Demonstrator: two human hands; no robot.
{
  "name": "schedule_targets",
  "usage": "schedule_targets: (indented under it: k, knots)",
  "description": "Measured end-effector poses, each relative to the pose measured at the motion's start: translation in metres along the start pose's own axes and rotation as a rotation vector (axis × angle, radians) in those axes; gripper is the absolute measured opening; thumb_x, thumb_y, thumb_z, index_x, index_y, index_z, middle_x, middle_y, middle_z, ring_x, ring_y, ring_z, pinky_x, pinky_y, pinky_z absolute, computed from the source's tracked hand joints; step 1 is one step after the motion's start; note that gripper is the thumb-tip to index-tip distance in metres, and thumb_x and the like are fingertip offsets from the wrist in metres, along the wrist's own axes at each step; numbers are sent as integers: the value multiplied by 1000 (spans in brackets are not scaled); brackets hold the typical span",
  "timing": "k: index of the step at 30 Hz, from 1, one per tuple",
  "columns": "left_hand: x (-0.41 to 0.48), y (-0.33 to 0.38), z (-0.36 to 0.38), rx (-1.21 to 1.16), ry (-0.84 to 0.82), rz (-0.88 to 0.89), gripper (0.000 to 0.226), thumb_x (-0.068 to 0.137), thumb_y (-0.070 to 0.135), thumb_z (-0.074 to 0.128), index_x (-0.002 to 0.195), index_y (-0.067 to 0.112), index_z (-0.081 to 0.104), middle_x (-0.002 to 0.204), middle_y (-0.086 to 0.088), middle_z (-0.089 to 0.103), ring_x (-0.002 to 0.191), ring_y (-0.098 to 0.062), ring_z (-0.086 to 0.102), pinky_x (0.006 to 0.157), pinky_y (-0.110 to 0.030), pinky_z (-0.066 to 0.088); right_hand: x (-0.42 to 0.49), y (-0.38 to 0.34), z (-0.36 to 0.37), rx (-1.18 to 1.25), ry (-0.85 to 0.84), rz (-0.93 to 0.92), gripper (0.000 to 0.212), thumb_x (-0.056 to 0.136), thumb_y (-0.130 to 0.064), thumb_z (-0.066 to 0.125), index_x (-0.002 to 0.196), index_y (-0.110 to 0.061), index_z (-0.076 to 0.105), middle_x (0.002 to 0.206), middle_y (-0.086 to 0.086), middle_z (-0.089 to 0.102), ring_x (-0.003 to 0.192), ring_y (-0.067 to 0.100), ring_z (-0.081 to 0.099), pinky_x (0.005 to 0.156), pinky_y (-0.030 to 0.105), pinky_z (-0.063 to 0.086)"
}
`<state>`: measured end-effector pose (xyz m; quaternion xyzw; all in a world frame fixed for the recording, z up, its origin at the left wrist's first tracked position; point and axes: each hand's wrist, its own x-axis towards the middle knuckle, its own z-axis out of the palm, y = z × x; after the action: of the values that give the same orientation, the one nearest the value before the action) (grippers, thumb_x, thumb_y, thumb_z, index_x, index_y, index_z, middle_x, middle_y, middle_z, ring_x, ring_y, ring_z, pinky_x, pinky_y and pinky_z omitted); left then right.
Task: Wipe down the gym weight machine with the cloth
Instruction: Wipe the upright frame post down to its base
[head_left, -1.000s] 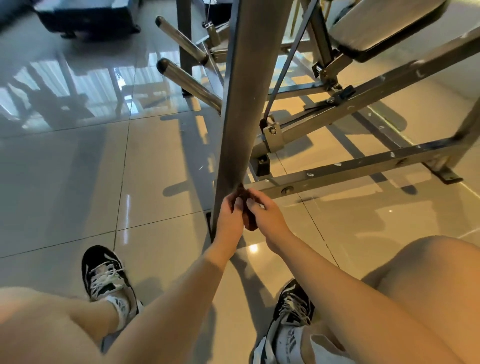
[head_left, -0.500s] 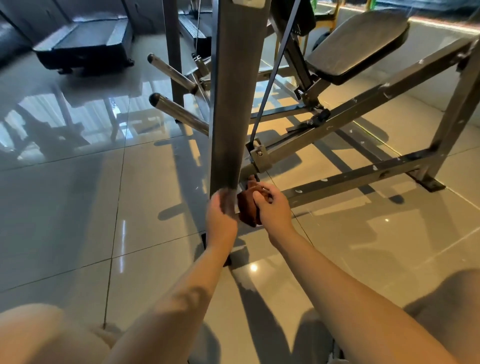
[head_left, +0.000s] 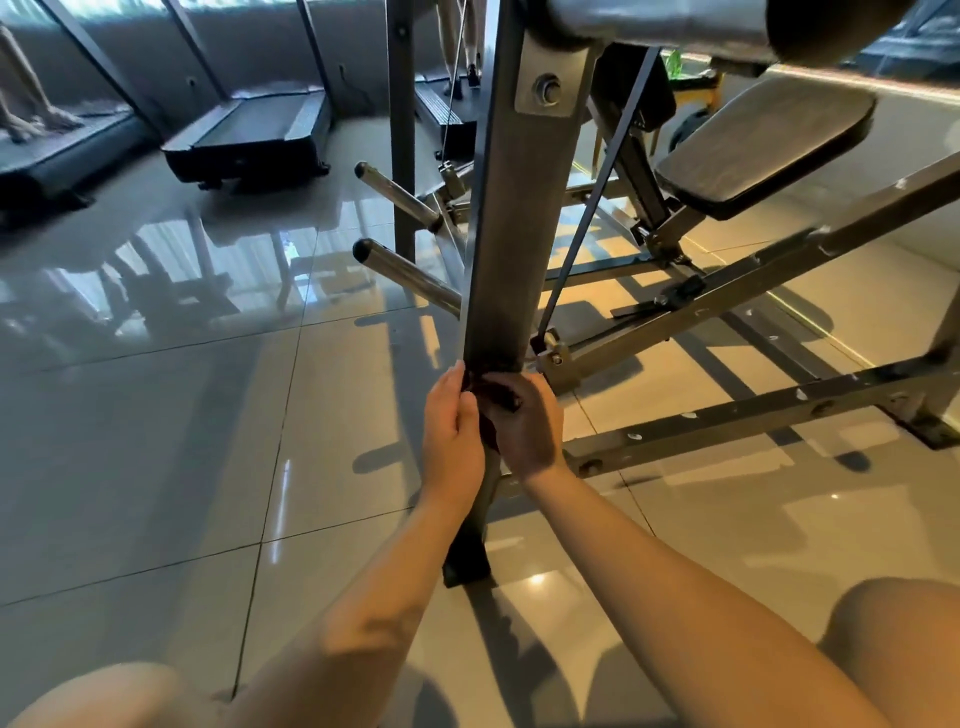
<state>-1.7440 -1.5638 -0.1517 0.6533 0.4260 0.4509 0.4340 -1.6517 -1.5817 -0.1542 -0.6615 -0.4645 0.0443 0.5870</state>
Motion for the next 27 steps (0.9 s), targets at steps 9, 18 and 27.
schedule_targets:
  k: [9, 18, 27]
  knots:
    - [15, 19, 5, 24, 56, 87, 41, 109, 32, 35, 149, 29, 45, 144, 11, 51, 133, -1, 44, 107, -19, 37, 39, -43, -15, 67, 184, -150, 23, 93, -15, 71, 116, -14, 72, 117, -3, 62, 112, 15, 61, 96, 27, 51]
    - [24, 42, 3, 53, 40, 160, 42, 110, 34, 34, 150, 26, 43, 148, 7, 44, 139, -7, 39, 117, -34, 36, 54, -61, -34, 39, 91, -28, 22, 93, -19, 72, 114, -18, 73, 112, -5, 64, 107, 10, 61, 92, 13, 46]
    - [30, 67, -1, 59, 37, 161, 45, 109, 35, 34, 154, 33, 37, 152, 10, 41, 142, -5, 33, 107, -18, 29, 47, -55, -30, 80, 46, 42, 13, 92, -20, 73, 105, -22, 72, 105, -8, 65, 104, 14, 65, 94, 40, 54]
